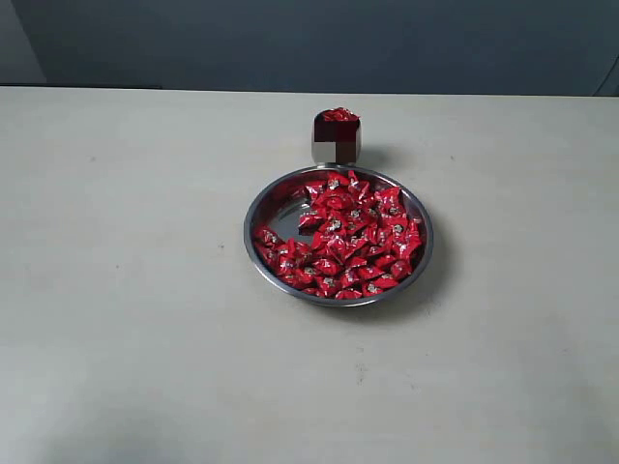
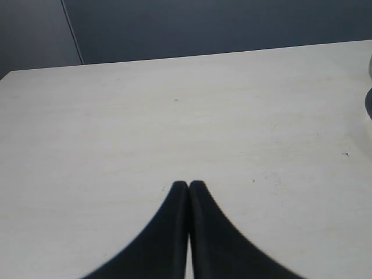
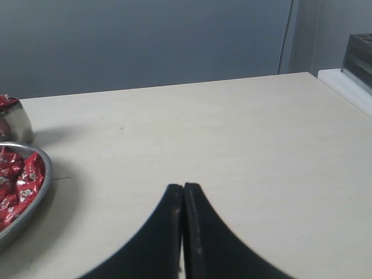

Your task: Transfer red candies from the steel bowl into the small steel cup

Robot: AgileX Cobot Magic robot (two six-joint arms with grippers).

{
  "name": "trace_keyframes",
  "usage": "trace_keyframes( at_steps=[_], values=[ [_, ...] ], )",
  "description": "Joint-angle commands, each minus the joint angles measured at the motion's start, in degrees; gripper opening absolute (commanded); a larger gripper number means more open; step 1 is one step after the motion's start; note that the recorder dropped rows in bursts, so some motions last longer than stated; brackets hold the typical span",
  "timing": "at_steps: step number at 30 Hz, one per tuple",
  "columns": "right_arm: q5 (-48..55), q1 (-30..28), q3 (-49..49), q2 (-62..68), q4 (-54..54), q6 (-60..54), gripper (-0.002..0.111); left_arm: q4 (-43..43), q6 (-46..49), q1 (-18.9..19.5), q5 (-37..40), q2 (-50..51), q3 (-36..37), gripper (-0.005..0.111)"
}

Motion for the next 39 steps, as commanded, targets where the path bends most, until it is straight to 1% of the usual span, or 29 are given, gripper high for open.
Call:
trace_keyframes(
  at_steps=[1, 39],
  values=[
    [-0.4, -0.1, 0.3, -0.2, 0.0, -0.2, 0.0, 0.1, -0.1, -0.5, -0.3, -0.3, -0.5, 0.0],
    [-0.4, -0.1, 0.3, -0.2, 1.2, -0.2, 0.0, 0.1, -0.1, -0.5, -0.3, -0.3, -0.5, 0.0]
  ],
)
